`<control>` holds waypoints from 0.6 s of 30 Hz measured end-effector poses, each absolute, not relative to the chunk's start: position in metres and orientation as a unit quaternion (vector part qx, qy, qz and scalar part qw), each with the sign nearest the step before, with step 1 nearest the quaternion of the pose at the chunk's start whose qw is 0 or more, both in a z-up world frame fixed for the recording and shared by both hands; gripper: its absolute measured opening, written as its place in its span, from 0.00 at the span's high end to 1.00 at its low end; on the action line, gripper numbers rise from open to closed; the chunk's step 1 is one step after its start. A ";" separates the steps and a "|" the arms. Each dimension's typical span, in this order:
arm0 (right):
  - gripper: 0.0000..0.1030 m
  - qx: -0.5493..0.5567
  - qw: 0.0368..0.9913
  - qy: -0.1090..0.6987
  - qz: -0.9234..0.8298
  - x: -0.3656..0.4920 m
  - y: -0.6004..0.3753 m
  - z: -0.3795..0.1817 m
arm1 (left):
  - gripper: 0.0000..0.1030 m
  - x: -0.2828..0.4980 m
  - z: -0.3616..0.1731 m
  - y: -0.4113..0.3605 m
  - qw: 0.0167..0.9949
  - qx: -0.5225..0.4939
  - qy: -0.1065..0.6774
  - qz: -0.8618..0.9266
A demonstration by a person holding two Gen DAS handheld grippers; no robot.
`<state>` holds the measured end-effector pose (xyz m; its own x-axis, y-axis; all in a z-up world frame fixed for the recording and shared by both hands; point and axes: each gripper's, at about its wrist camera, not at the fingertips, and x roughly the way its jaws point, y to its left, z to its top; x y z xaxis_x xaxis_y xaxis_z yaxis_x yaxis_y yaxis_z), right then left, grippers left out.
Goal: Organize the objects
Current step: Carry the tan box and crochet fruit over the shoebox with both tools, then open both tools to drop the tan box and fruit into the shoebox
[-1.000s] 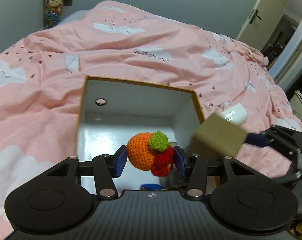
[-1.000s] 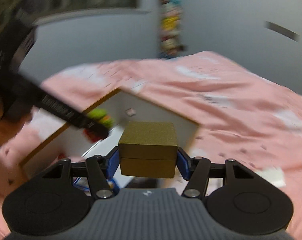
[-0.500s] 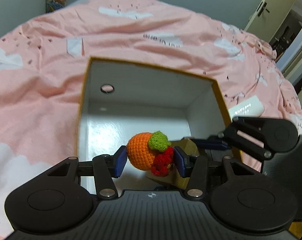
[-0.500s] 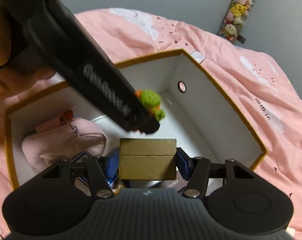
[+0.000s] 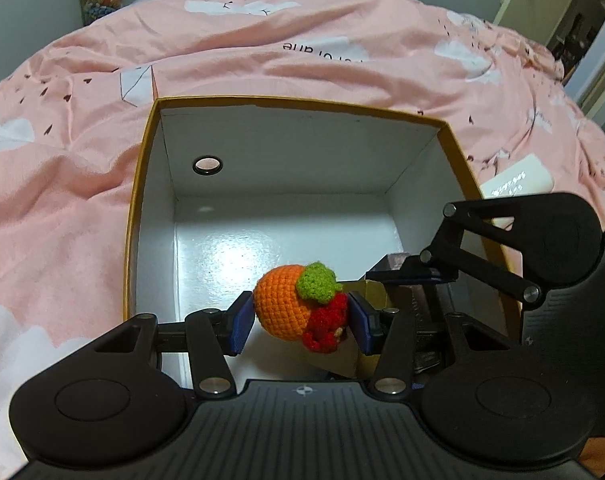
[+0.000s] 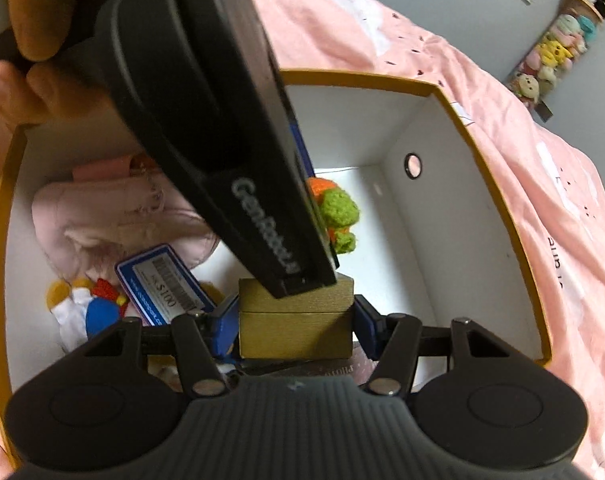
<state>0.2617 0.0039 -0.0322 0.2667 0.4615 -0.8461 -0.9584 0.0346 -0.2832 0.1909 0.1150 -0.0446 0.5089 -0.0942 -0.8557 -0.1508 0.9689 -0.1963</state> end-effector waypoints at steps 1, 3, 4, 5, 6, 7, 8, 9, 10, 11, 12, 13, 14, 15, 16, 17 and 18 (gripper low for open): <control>0.42 -0.443 0.661 0.281 0.537 0.263 0.005 -0.033 | 0.45 0.191 -0.045 0.114 0.860 -0.117 0.496 0.016; 0.42 -0.434 0.665 0.285 0.536 0.266 0.006 -0.033 | 0.45 0.192 -0.045 0.111 0.861 -0.099 0.499 0.015; 0.41 -0.429 0.668 0.287 0.536 0.267 0.006 -0.034 | 0.45 0.192 -0.045 0.110 0.861 -0.091 0.501 0.013; 0.41 -0.426 0.670 0.288 0.536 0.269 0.007 -0.034 | 0.45 0.193 -0.045 0.109 0.860 -0.084 0.503 0.011; 0.40 -0.425 0.671 0.288 0.535 0.270 0.007 -0.035 | 0.45 0.193 -0.045 0.108 0.859 -0.076 0.506 0.006; 0.39 -0.423 0.672 0.288 0.535 0.271 0.007 -0.035 | 0.45 0.193 -0.044 0.107 0.858 -0.071 0.508 0.001; 0.38 -0.422 0.674 0.288 0.534 0.272 0.007 -0.035 | 0.45 0.193 -0.044 0.107 0.857 -0.064 0.511 -0.005; 0.38 -0.421 0.676 0.287 0.532 0.274 0.007 -0.034 | 0.45 0.194 -0.045 0.106 0.856 -0.060 0.514 -0.012; 0.38 -0.419 0.678 0.287 0.532 0.276 0.007 -0.033 | 0.45 0.193 -0.044 0.106 0.854 -0.057 0.517 -0.016; 0.37 -0.417 0.678 0.289 0.532 0.278 0.007 -0.032 | 0.45 0.193 -0.044 0.107 0.852 -0.054 0.520 -0.019; 0.37 -0.414 0.680 0.289 0.532 0.280 0.006 -0.032 | 0.45 0.193 -0.044 0.107 0.851 -0.051 0.522 -0.022; 0.38 -0.412 0.680 0.290 0.532 0.282 0.007 -0.031 | 0.45 0.193 -0.044 0.106 0.850 -0.046 0.524 -0.025; 0.40 -0.410 0.680 0.292 0.533 0.283 0.006 -0.031 | 0.45 0.193 -0.044 0.105 0.848 -0.039 0.527 -0.026; 0.42 -0.408 0.679 0.294 0.535 0.280 0.009 -0.031 | 0.45 0.193 -0.044 0.103 0.847 -0.031 0.530 -0.027; 0.45 -0.405 0.677 0.297 0.538 0.281 0.010 -0.032 | 0.45 0.193 -0.044 0.102 0.846 -0.024 0.532 -0.028; 0.46 -0.402 0.678 0.295 0.540 0.280 0.011 -0.032 | 0.45 0.192 -0.044 0.100 0.844 -0.015 0.535 -0.029; 0.46 -0.402 0.679 0.293 0.539 0.272 0.003 -0.033 | 0.45 0.192 -0.045 0.098 0.843 -0.006 0.537 -0.030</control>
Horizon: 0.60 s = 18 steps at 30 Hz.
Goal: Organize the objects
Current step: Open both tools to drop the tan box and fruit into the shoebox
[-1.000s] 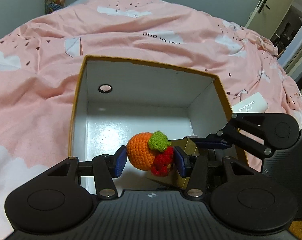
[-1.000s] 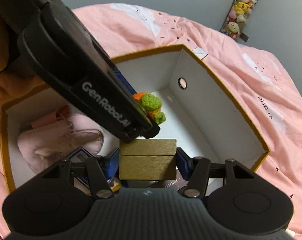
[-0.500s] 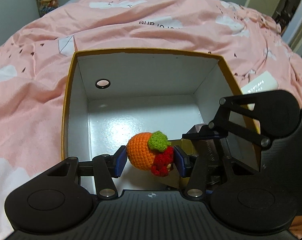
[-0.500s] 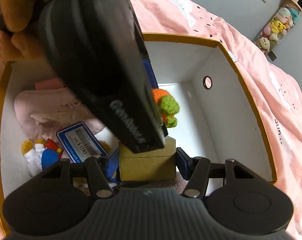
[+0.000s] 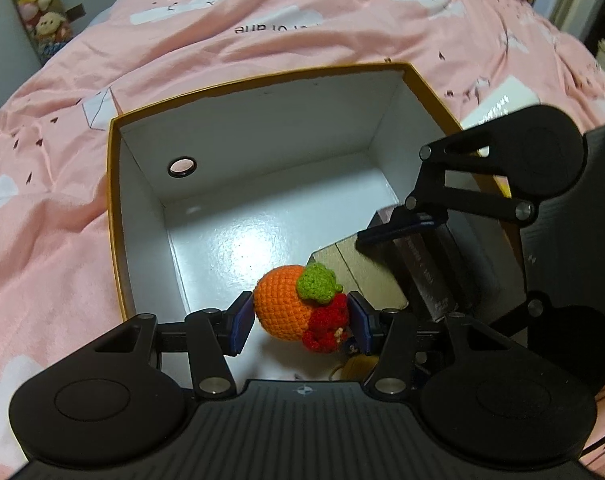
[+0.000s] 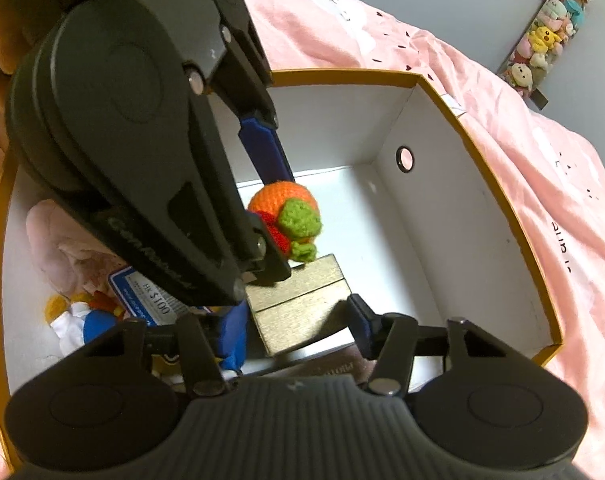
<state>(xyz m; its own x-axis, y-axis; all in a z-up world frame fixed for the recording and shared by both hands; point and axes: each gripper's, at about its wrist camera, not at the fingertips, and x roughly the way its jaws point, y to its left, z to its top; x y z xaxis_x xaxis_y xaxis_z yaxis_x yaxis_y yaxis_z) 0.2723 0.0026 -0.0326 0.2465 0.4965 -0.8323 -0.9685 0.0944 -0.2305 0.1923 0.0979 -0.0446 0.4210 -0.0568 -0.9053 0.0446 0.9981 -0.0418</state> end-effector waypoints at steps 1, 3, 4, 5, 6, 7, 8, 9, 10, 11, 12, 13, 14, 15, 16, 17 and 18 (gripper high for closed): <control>0.47 -0.403 0.680 0.293 0.538 0.272 0.003 -0.033 | 0.45 0.192 -0.045 0.096 0.841 0.005 0.540 -0.032; 0.48 -0.399 0.683 0.297 0.535 0.265 -0.003 -0.031 | 0.45 0.191 -0.046 0.091 0.837 0.028 0.546 -0.035; 0.49 -0.394 0.686 0.299 0.534 0.265 -0.004 -0.030 | 0.45 0.191 -0.046 0.089 0.835 0.041 0.548 -0.037; 0.49 -0.387 0.690 0.299 0.533 0.264 -0.002 -0.030 | 0.45 0.190 -0.047 0.087 0.832 0.055 0.550 -0.039; 0.49 -0.382 0.696 0.296 0.531 0.263 -0.004 -0.029 | 0.45 0.190 -0.048 0.085 0.829 0.068 0.553 -0.042; 0.49 -0.376 0.705 0.290 0.527 0.261 -0.007 -0.026 | 0.45 0.190 -0.049 0.083 0.827 0.076 0.556 -0.045; 0.48 -0.368 0.715 0.286 0.521 0.261 -0.012 -0.023 | 0.44 0.190 -0.050 0.082 0.824 0.083 0.559 -0.048; 0.47 -0.359 0.725 0.284 0.515 0.261 -0.016 -0.020 | 0.44 0.191 -0.053 0.081 0.820 0.086 0.563 -0.052; 0.47 -0.346 0.737 0.281 0.508 0.259 -0.021 -0.016 | 0.44 0.191 -0.055 0.080 0.817 0.089 0.567 -0.056; 0.47 -0.335 0.746 0.280 0.503 0.257 -0.028 -0.013 | 0.44 0.192 -0.057 0.078 0.813 0.096 0.571 -0.058; 0.47 -0.324 0.755 0.278 0.498 0.256 -0.033 -0.009 | 0.44 0.191 -0.060 0.076 0.811 0.108 0.572 -0.058; 0.47 -0.311 0.765 0.276 0.492 0.254 -0.039 -0.006 | 0.44 0.191 -0.062 0.075 0.809 0.118 0.572 -0.058; 0.45 -0.302 0.773 0.274 0.486 0.257 -0.047 -0.007 | 0.44 0.191 -0.064 0.073 0.807 0.128 0.573 -0.059; 0.45 -0.292 0.781 0.272 0.480 0.254 -0.052 -0.005 | 0.44 0.191 -0.066 0.072 0.806 0.132 0.574 -0.060; 0.44 -0.281 0.788 0.271 0.476 0.253 -0.056 -0.003 | 0.44 0.191 -0.067 0.072 0.805 0.134 0.575 -0.061; 0.43 -0.269 0.794 0.270 0.473 0.252 -0.059 -0.001 | 0.43 0.191 -0.068 0.072 0.804 0.136 0.576 -0.061; 0.43 -0.260 0.799 0.270 0.471 0.251 -0.063 0.000 | 0.43 0.192 -0.069 0.071 0.803 0.139 0.577 -0.062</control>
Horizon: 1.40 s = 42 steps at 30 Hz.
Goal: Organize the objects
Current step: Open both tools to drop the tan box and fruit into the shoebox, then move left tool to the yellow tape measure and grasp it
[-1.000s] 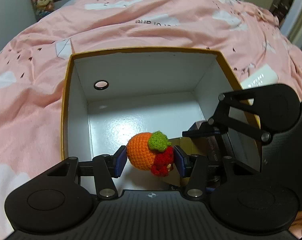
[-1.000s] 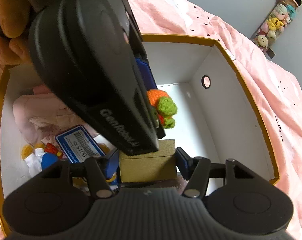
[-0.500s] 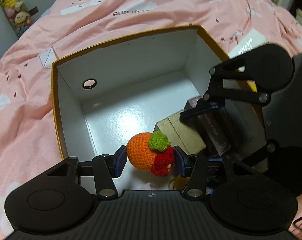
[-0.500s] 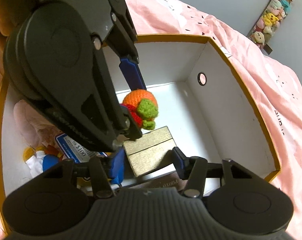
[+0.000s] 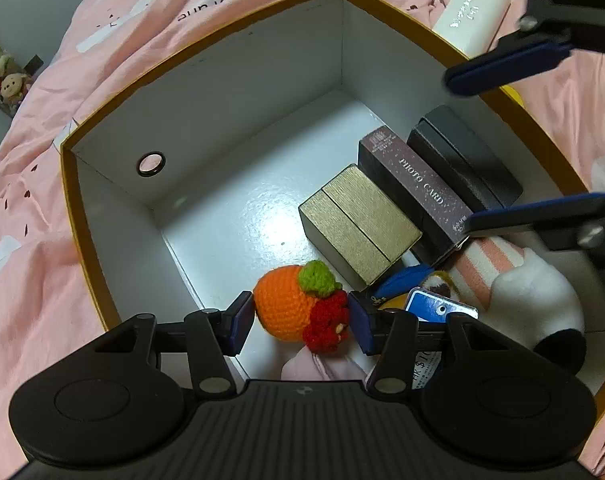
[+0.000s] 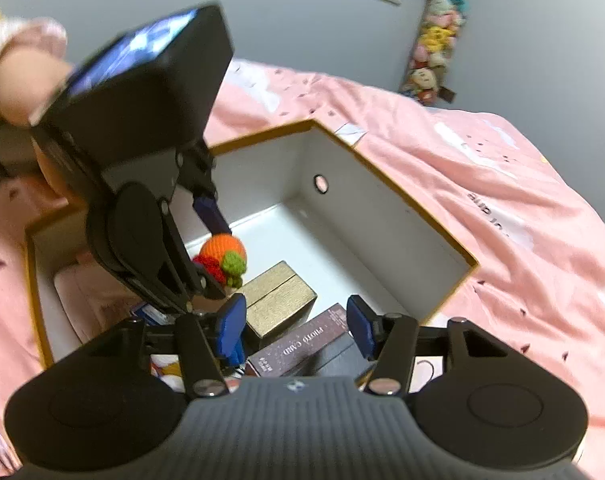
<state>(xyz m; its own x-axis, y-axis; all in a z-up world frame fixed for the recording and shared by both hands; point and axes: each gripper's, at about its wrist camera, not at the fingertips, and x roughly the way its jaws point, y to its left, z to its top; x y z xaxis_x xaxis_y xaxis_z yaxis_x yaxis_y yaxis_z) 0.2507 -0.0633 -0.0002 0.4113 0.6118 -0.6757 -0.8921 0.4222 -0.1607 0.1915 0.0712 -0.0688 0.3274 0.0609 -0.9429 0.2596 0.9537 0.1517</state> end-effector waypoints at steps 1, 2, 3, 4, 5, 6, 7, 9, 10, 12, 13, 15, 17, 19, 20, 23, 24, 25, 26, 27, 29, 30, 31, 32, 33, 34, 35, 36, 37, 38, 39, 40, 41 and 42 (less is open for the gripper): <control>0.41 -0.248 0.805 0.270 0.466 0.250 -0.067 0.000 | 0.42 0.192 -0.070 0.070 0.802 0.143 0.576 -0.062; 0.40 -0.239 0.811 0.269 0.462 0.253 -0.063 0.001 | 0.41 0.192 -0.070 0.070 0.803 0.148 0.574 -0.061; 0.39 -0.230 0.816 0.269 0.457 0.252 -0.066 0.001 | 0.41 0.193 -0.071 0.070 0.803 0.152 0.573 -0.059; 0.39 -0.221 0.820 0.271 0.453 0.252 -0.067 0.000 | 0.41 0.191 -0.073 0.066 0.803 0.155 0.572 -0.058; 0.39 -0.211 0.825 0.273 0.447 0.251 -0.070 -0.001 | 0.41 0.191 -0.074 0.065 0.803 0.157 0.571 -0.059; 0.39 -0.201 0.829 0.275 0.443 0.247 -0.083 0.002 | 0.41 0.190 -0.074 0.064 0.804 0.159 0.570 -0.059; 0.39 -0.192 0.833 0.277 0.439 0.243 -0.092 0.004 | 0.41 0.189 -0.073 0.064 0.805 0.160 0.569 -0.059; 0.39 -0.174 0.842 0.280 0.427 0.243 -0.102 0.004 | 0.41 0.187 -0.072 0.062 0.807 0.164 0.565 -0.056; 0.39 -0.167 0.845 0.281 0.424 0.242 -0.105 0.004 | 0.41 0.187 -0.071 0.062 0.808 0.165 0.563 -0.052; 0.37 -0.147 0.852 0.280 0.417 0.242 -0.115 0.006 | 0.38 0.186 -0.068 0.060 0.815 0.166 0.554 -0.049; 0.37 -0.138 0.855 0.280 0.415 0.241 -0.120 0.008 | 0.37 0.185 -0.065 0.059 0.817 0.165 0.550 -0.048; 0.37 -0.123 0.861 0.278 0.408 0.242 -0.126 0.007 | 0.37 0.183 -0.061 0.057 0.820 0.164 0.546 -0.047; 0.37 -0.110 0.868 0.276 0.398 0.241 -0.133 0.007 | 0.37 0.182 -0.054 0.054 0.825 0.165 0.539 -0.046; 0.36 -0.097 0.875 0.274 0.387 0.240 -0.141 0.009 | 0.37 0.178 -0.045 0.050 0.832 0.164 0.528 -0.046; 0.35 -0.089 0.879 0.274 0.379 0.239 -0.146 0.010 | 0.37 0.176 -0.040 0.048 0.837 0.163 0.520 -0.044; 0.35 -0.067 0.893 0.275 0.350 0.238 -0.162 0.012 | 0.37 0.174 -0.023 0.039 0.858 0.160 0.486 -0.039; 0.35 -0.060 0.898 0.274 0.340 0.238 -0.167 0.013 | 0.37 0.175 -0.017 0.035 0.865 0.156 0.475 -0.041; 0.35 -0.053 0.902 0.274 0.329 0.238 -0.173 0.014 | 0.36 0.174 -0.011 0.032 0.872 0.151 0.463 -0.048; 0.35 -0.047 0.906 0.274 0.319 0.238 -0.179 0.015 | 0.36 0.172 -0.003 0.026 0.879 0.144 0.450 -0.061; 0.35 -0.043 0.910 0.273 0.311 0.238 -0.185 0.016 | 0.34 0.172 0.002 0.021 0.884 0.138 0.440 -0.073; 0.35 -0.037 0.917 0.268 0.292 0.236 -0.196 0.017 | 0.33 0.173 0.012 0.007 0.891 0.129 0.423 -0.105; 0.35 -0.032 0.921 0.264 0.284 0.235 -0.201 0.017 | 0.33 0.174 0.013 0.001 0.891 0.126 0.419 -0.120; 0.35 -0.027 0.924 0.262 0.276 0.235 -0.206 0.017 | 0.32 0.174 0.014 -0.008 0.890 0.125 0.417 -0.137; 0.35 -0.022 0.928 0.261 0.267 0.234 -0.212 0.017 | 0.31 0.176 0.015 -0.018 0.887 0.129 0.415 -0.153; 0.35 -0.017 0.931 0.260 0.257 0.234 -0.217 0.017 | 0.28 0.177 0.014 -0.027 0.886 0.135 0.412 -0.166; 0.35 -0.012 0.933 0.260 0.249 0.234 -0.222 0.016 | 0.28 0.178 0.013 -0.036 0.884 0.143 0.409 -0.176; 0.35 -0.007 0.935 0.262 0.240 0.235 -0.226 0.015 | 0.28 0.179 0.011 -0.045 0.881 0.155 0.406 -0.187; 0.35 -0.004 0.936 0.266 0.232 0.236 -0.230 0.013 | 0.28 0.180 0.007 -0.055 0.878 0.168 0.404 -0.195; 0.35 -0.003 0.937 0.272 0.221 0.237 -0.234 0.011 | 0.28 0.180 0.004 -0.063 0.875 0.179 0.402 -0.201; 0.35 -0.002 0.939 0.272 0.212 0.238 -0.237 0.008 | 0.28 0.181 0.001 -0.071 0.873 0.187 0.400 -0.205; 0.35 -0.002 0.940 0.272 0.205 0.238 -0.240 0.006 | 0.28 0.183 -0.005 -0.077 0.872 0.194 0.399 -0.209; 0.35 -0.004 0.941 0.274 0.197 0.239 -0.242 0.003 | 0.28 0.184 -0.008 -0.080 0.870 0.196 0.400 -0.210; 0.35 -0.004 0.941 0.277 0.191 0.239 -0.244 -0.001 | 0.28 0.188 -0.013 -0.085 0.869 0.195 0.403 -0.210; 0.35 -0.003 0.941 0.280 0.189 0.239 -0.246 -0.004 | 0.28 0.190 -0.016 -0.088 0.869 0.192 0.406 -0.210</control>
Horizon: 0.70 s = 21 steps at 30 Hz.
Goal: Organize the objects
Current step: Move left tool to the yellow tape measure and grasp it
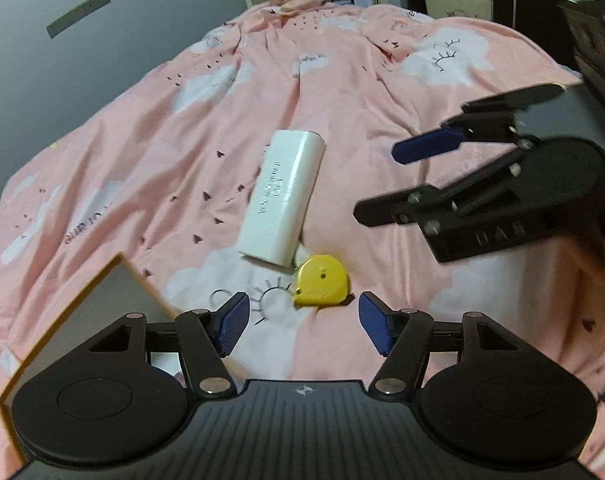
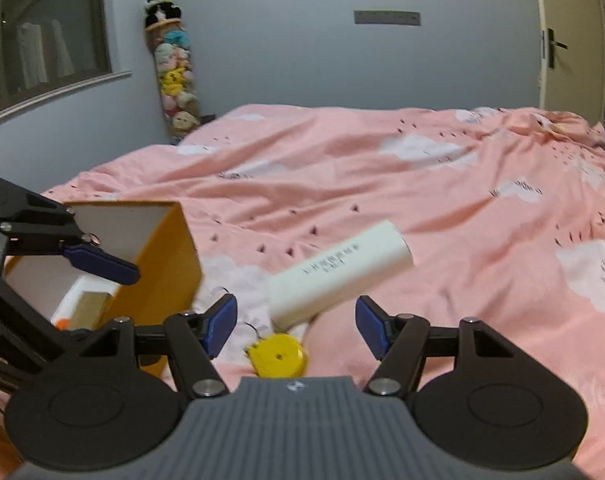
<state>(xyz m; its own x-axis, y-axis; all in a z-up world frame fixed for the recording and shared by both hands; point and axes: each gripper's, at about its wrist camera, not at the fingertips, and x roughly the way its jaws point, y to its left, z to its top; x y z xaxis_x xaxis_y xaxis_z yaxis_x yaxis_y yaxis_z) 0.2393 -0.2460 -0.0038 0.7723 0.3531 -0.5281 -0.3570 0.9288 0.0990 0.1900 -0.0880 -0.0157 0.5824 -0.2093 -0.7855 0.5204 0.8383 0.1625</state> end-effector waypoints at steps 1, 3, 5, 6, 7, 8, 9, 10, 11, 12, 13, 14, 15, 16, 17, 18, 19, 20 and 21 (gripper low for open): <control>0.35 0.000 0.941 0.283 0.186 0.240 -0.248 -0.007 | 0.28 0.194 -0.019 -0.091 0.868 0.187 0.408 -0.210; 0.35 0.008 0.941 0.292 0.174 0.243 -0.254 -0.015 | 0.28 0.201 -0.024 -0.096 0.868 0.180 0.409 -0.216; 0.35 0.017 0.941 0.299 0.155 0.247 -0.260 -0.022 | 0.28 0.211 -0.031 -0.101 0.865 0.174 0.418 -0.215; 0.35 0.024 0.941 0.304 0.148 0.249 -0.264 -0.026 | 0.28 0.217 -0.036 -0.104 0.862 0.172 0.425 -0.216; 0.35 0.029 0.941 0.306 0.142 0.251 -0.267 -0.029 | 0.28 0.221 -0.040 -0.108 0.857 0.172 0.434 -0.220; 0.35 0.035 0.942 0.306 0.136 0.253 -0.271 -0.031 | 0.28 0.226 -0.046 -0.112 0.850 0.174 0.443 -0.225; 0.35 0.040 0.942 0.307 0.131 0.255 -0.274 -0.034 | 0.27 0.230 -0.050 -0.115 0.845 0.176 0.450 -0.228; 0.35 0.048 0.942 0.309 0.125 0.257 -0.278 -0.037 | 0.26 0.234 -0.055 -0.117 0.840 0.180 0.458 -0.230; 0.35 0.055 0.941 0.312 0.120 0.260 -0.281 -0.039 | 0.24 0.239 -0.061 -0.121 0.833 0.185 0.467 -0.232; 0.35 0.062 0.939 0.317 0.117 0.263 -0.284 -0.042 | 0.24 0.244 -0.067 -0.124 0.828 0.189 0.474 -0.231; 0.35 0.067 0.938 0.321 0.115 0.266 -0.287 -0.045 | 0.24 0.249 -0.073 -0.126 0.824 0.192 0.483 -0.226; 0.35 0.071 0.937 0.322 0.114 0.268 -0.289 -0.047 | 0.24 0.254 -0.077 -0.127 0.820 0.194 0.491 -0.222; 0.35 0.072 0.937 0.323 0.115 0.269 -0.290 -0.049 | 0.24 0.258 -0.081 -0.129 0.817 0.195 0.497 -0.219; 0.35 0.069 0.937 0.323 0.117 0.269 -0.289 -0.050 | 0.24 0.261 -0.085 -0.130 0.815 0.197 0.500 -0.217; 0.35 0.066 0.937 0.322 0.118 0.270 -0.288 -0.050 | 0.24 0.264 -0.088 -0.131 0.813 0.199 0.503 -0.216; 0.35 0.062 0.937 0.322 0.118 0.270 -0.287 -0.051 | 0.24 0.266 -0.092 -0.132 0.811 0.202 0.506 -0.214; 0.35 0.058 0.938 0.321 0.119 0.271 -0.286 -0.051 | 0.24 0.268 -0.094 -0.132 0.809 0.204 0.510 -0.210; 0.35 0.057 0.938 0.322 0.120 0.272 -0.285 -0.052 | 0.24 0.271 -0.097 -0.133 0.805 0.207 0.516 -0.206; 0.35 0.057 0.937 0.322 0.121 0.273 -0.285 -0.053 | 0.24 0.273 -0.100 -0.133 0.799 0.207 0.525 -0.206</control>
